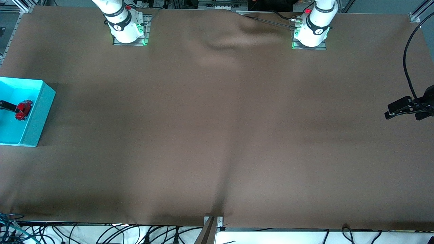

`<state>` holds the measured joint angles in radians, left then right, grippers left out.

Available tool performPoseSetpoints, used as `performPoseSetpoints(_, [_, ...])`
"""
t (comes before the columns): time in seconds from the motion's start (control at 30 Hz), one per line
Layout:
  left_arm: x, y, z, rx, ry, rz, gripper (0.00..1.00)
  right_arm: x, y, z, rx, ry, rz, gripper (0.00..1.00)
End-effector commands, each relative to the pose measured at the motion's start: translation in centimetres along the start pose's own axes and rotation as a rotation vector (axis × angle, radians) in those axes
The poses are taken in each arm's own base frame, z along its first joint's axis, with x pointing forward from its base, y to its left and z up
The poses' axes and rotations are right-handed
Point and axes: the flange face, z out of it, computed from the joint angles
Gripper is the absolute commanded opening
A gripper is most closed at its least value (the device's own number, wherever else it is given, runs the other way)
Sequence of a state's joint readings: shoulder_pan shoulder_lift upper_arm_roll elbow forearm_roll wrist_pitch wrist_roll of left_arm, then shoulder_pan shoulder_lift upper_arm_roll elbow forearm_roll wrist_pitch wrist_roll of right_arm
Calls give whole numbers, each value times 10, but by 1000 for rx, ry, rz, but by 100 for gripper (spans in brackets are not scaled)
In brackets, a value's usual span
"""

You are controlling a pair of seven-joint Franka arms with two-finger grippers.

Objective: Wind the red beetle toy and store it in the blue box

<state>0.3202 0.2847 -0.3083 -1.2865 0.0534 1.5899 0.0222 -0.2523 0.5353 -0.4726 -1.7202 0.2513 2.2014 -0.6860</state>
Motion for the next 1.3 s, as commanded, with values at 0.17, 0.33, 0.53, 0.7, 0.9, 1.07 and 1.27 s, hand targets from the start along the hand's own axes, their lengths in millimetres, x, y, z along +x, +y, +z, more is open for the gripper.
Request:
performPoseSetpoints(0.17, [-1, -1, -4, -16, -3, 18, 100, -9, -19, -50, 36, -41, -73, 100])
performPoseSetpoints(0.33, [-1, 0, -4, -17, -3, 18, 100, -15, -31, -75, 51, -75, -102, 100])
performPoseSetpoints(0.53, [-1, -1, -4, -16, -3, 17, 100, -22, -40, -98, 75, -90, -118, 100])
performPoseSetpoints(0.7, [-1, -1, -4, -16, -4, 18, 100, -24, -53, -112, 82, -93, -140, 100])
performPoseSetpoints(0.9, [-1, -1, -4, -16, -3, 18, 100, -29, -67, -130, 80, -88, -140, 100])
performPoseSetpoints(1.07, [-1, -1, -4, -15, -3, 17, 100, -32, -81, -146, 88, -101, -161, 100])
performPoseSetpoints(1.27, [-1, -1, -4, -16, -3, 17, 100, -38, -106, -173, 99, -119, -143, 100])
